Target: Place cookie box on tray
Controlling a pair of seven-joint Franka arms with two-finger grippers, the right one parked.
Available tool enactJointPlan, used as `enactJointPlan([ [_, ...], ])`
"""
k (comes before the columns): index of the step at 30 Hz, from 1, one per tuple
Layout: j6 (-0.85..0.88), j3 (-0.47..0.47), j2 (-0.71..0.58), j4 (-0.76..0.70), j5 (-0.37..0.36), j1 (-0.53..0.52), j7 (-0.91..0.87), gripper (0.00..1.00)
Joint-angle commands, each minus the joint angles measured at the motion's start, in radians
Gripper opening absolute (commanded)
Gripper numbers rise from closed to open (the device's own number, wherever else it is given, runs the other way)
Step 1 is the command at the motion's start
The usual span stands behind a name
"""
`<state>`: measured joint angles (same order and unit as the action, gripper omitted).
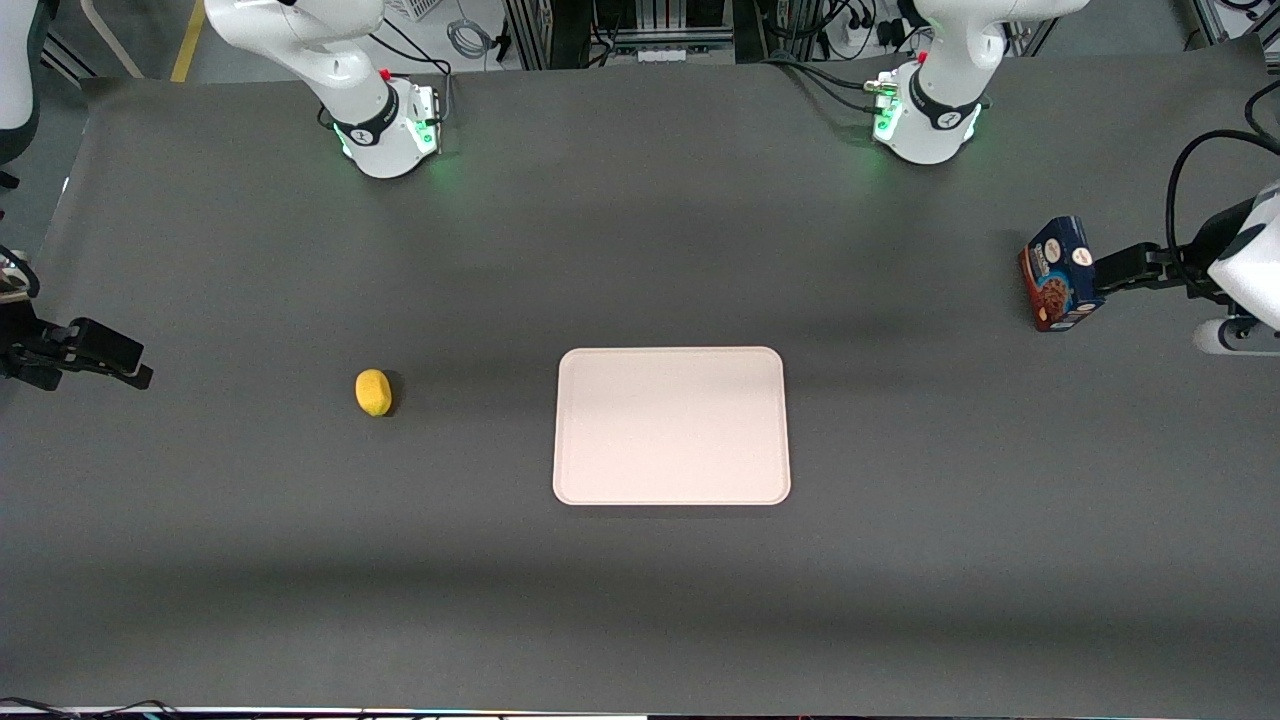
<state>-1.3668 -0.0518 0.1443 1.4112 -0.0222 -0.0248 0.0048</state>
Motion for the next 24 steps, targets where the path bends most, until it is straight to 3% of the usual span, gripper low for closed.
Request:
enactJointPlan([
  [1,0.04,0.003,-0.009,-0.012,-0.018,-0.006,0.015,1.0],
  [17,-0.026,0.23,-0.041,0.034,-0.03,-0.024,0.017,1.0],
  [24,-0.245,0.296,-0.233,0.308,-0.088,-0.023,0.021,1.0],
])
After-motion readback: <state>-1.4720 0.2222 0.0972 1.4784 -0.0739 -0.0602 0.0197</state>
